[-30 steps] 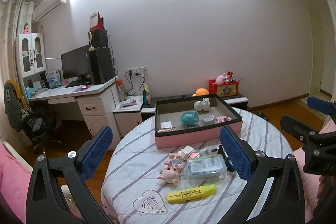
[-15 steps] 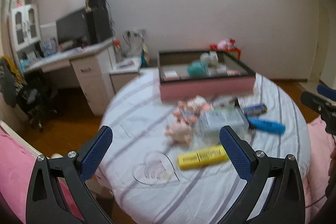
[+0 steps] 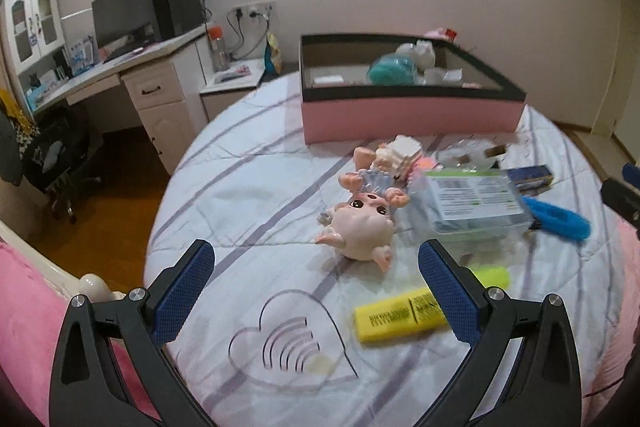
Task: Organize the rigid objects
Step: 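Grasp the pig doll with the left tool while the right tool grasps the glass bottle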
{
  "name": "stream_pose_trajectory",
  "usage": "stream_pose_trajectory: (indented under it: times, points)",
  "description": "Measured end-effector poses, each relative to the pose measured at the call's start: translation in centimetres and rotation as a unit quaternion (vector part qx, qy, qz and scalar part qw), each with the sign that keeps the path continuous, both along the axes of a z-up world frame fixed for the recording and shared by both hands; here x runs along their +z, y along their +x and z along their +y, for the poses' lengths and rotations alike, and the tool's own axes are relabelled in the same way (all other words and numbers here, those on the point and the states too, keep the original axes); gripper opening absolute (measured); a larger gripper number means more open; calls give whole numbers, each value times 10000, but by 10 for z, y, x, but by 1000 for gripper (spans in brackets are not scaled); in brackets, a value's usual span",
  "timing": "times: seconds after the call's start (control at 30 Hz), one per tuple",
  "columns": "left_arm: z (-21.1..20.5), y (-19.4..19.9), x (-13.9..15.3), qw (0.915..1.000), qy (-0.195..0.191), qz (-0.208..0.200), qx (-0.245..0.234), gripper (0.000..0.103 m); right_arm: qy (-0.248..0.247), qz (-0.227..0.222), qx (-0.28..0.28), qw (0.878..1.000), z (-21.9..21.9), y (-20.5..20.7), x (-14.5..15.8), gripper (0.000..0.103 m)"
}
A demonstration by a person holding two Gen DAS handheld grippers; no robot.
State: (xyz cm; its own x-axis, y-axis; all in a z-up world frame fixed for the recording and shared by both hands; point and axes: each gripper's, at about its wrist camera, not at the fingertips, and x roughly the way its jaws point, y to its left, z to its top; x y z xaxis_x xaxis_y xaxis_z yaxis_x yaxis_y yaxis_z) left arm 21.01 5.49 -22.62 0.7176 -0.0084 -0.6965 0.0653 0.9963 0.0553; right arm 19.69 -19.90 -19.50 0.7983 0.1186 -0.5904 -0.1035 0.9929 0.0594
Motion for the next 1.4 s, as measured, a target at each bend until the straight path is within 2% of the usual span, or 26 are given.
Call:
stream_pose_trajectory:
  times: [0.27,0.33,0.47,0.5,0.53,0.63,0.87,0.97,1.07,1.2,1.27,1.3,1.33,1.4]
  points:
    - [-3,39,-23,9993,98,350,-112,103,-2,119,61,9999,4,24,-6,103]
    - [-5,46,-25,9989,114,416,-178,100,14,133,78,9999,6,30,-7,103]
    - [-10,58,-31,9964,-162,610,-571,75,-6,177,113,9998,11,40,-8,103]
    - [-12,58,-30,9960,-165,579,-654,63,-5,177,126,9998,13,41,-8,103]
    - [-13,58,-30,9953,-211,560,-759,59,-15,197,132,9997,14,43,-8,103]
    - [-12,56,-29,9951,-258,538,-787,59,-52,230,189,9995,22,48,-9,103]
    - [12,43,-22,9984,-194,403,-360,58,-97,235,477,9985,50,60,-4,103]
    - [22,40,-21,9992,-50,365,-180,58,-87,405,562,9976,64,76,-10,103]
    - [29,40,-25,9989,-147,422,-127,58,-73,545,659,9963,76,89,-16,103]
    - [30,43,-28,9988,-155,429,-174,58,-107,777,724,9943,84,103,-27,92]
    - [30,45,-29,9988,-139,436,-185,57,-14,883,759,9932,83,110,-32,79]
    - [30,46,-30,9987,-129,449,-201,58,45,906,791,9927,82,112,-33,66]
    - [30,47,-31,9987,-146,443,-200,58,48,930,816,9923,82,114,-35,58]
    - [29,48,-31,9986,-127,455,-221,58,157,984,886,9911,79,118,-37,52]
